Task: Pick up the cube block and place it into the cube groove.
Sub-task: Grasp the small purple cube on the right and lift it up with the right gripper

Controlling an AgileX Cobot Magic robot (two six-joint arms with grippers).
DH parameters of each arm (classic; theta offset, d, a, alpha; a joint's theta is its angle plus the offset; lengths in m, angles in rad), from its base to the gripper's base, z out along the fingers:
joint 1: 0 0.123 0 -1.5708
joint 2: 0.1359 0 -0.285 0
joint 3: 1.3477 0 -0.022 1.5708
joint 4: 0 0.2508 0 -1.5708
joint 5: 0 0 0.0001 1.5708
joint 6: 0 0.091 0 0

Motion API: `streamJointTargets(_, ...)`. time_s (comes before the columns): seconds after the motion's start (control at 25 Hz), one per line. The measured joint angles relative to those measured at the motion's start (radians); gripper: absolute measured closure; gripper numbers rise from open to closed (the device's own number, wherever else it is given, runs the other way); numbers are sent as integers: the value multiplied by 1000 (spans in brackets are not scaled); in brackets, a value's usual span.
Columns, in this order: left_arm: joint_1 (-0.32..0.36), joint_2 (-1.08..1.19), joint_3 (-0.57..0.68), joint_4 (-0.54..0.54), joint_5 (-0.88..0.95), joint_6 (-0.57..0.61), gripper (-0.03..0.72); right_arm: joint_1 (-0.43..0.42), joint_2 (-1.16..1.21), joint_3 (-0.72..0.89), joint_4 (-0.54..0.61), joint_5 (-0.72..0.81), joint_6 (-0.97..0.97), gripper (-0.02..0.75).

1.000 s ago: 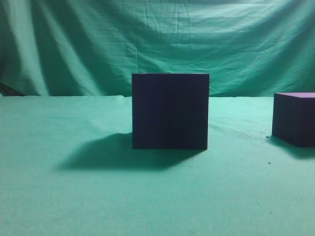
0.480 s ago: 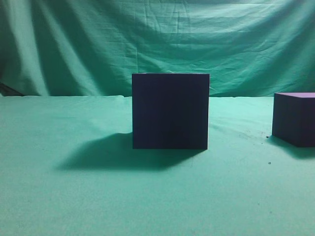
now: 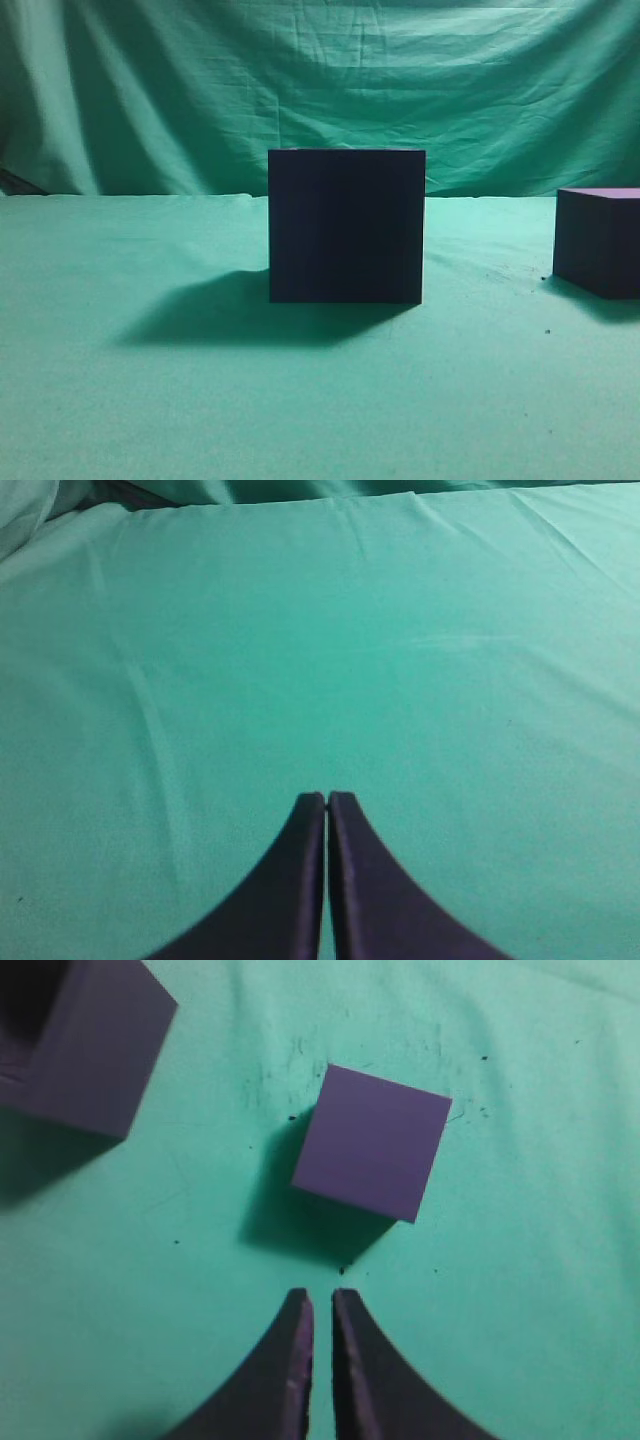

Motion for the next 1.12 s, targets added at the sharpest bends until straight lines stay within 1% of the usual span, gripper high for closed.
streamJointTargets(0.16, 0, 0, 0, 0, 0, 0, 688, 6, 172, -102, -17, 30, 18, 692)
streamJointTargets(0.2, 0, 0, 0, 0, 0, 0, 688, 6, 209, -119, -22, 30, 20, 622)
streamJointTargets(0.24, 0, 0, 0, 0, 0, 0, 688, 6, 241, -132, -24, 28, 22, 579)
streamJointTargets(0.28, 0, 0, 0, 0, 0, 0, 688, 6, 269, -139, -27, 21, 25, 516)
streamJointTargets(0.48, 0, 0, 0, 0, 0, 0, 688, 7, 359, -149, -51, -37, 70, 147)
streamJointTargets(0.56, 0, 0, 0, 0, 0, 0, 688, 7, 387, -149, -85, -62, 111, 84)
streamJointTargets(0.64, 0, 0, 0, 0, 0, 0, 688, 7, 409, -149, -120, -85, 143, 95)
streamJointTargets(0.68, 0, 0, 0, 0, 0, 0, 688, 7, 421, -149, -129, -92, 153, 52)
streamJointTargets(0.72, 0, 0, 0, 0, 0, 0, 688, 7, 431, -149, -134, -102, 159, 69)
streamJointTargets(0.92, 0, 0, 0, 0, 0, 0, 688, 7, 490, -151, -140, -143, 168, 69)
streamJointTargets(0.96, 0, 0, 0, 0, 0, 0, 688, 7, 500, -151, -140, -149, 168, 122)
streamJointTargets(1.12, 0, 0, 0, 0, 0, 0, 688, 7, 522, -151, -140, -150, 172, 244)
